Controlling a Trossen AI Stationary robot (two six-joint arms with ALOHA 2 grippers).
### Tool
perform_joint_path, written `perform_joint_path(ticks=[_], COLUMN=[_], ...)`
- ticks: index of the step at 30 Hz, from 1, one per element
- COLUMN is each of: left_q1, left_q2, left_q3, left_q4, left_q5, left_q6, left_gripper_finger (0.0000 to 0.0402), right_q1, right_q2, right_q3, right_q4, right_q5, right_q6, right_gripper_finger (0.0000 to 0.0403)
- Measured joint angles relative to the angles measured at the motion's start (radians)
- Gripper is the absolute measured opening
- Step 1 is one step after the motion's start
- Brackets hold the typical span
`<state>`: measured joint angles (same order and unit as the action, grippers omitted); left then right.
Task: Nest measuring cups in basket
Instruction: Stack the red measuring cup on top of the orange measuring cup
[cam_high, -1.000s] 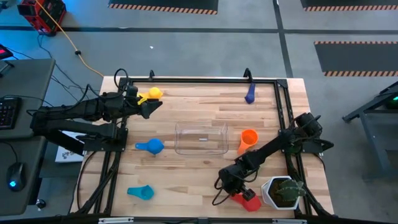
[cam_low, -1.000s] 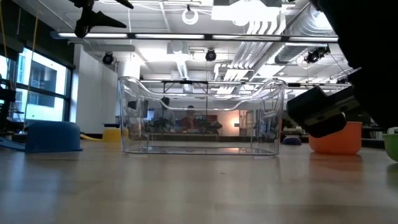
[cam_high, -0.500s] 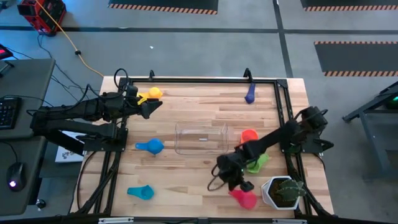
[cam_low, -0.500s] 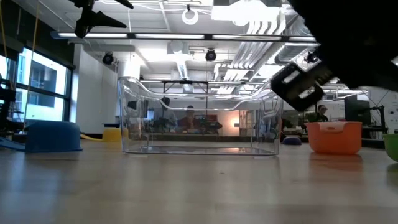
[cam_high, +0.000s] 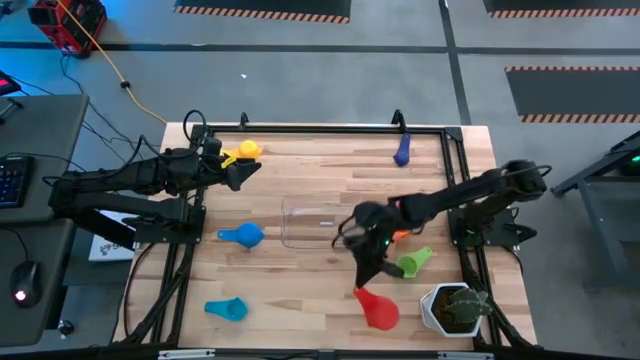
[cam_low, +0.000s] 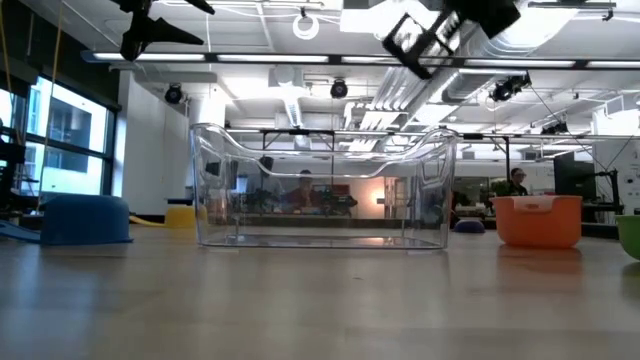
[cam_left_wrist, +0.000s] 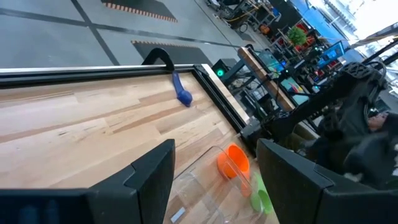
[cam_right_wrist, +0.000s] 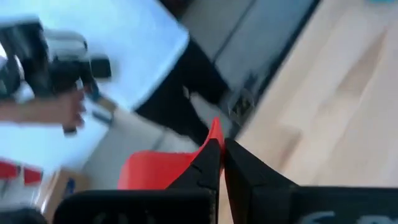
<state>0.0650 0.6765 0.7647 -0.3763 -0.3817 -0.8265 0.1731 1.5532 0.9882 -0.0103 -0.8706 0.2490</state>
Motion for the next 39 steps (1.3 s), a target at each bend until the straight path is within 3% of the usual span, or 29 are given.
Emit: perform_joint_path(ticks=[5,12,20,24,28,32,36,39], left_q1=[0.000,0.000,0.000,0.000,0.000,0.000,0.000,0.000], left_q2=[0.000,0.000,0.000,0.000,0.000,0.000,0.000,0.000], left_q3=[0.000,0.000,0.000,0.000,0.000,0.000,0.000,0.000], left_q4=[0.000,0.000,0.000,0.000,0.000,0.000,0.000,0.000], left_q5=[0.000,-0.023,-0.032,-0.036,-0.047,-0.050,-0.051,-0.052], left_q6=[0.000,0.001,0.000,0.000,0.000,0.000,0.000,0.000], left_gripper_finger=[0.0218,0.0218,0.0218,0.0218,0.0218,0.0218,0.0218,0.0218], right_q1=[-0.043,-0.041,0.036,0.092,0.149,0.197,0.237,0.251], right_q2=[-0.122,-0.351,-0.692,-0.802,-0.817,-0.747,-0.641,-0.553], right_q3=[-0.003,-0.107,-0.306,-0.337,-0.276,-0.132,0.032,0.113], right_q4=[0.044,-0.031,0.091,0.007,-0.200,-0.454,-0.738,-0.938], right_q5=[0.076,0.354,0.799,1.074,1.328,1.523,1.678,1.721], right_q6=[0.073,0.094,0.206,0.215,0.186,0.156,0.180,0.225], right_gripper_finger=[0.0000,0.0000,0.0000,0.0000,0.0000,0.0000,0.0000,0.0000])
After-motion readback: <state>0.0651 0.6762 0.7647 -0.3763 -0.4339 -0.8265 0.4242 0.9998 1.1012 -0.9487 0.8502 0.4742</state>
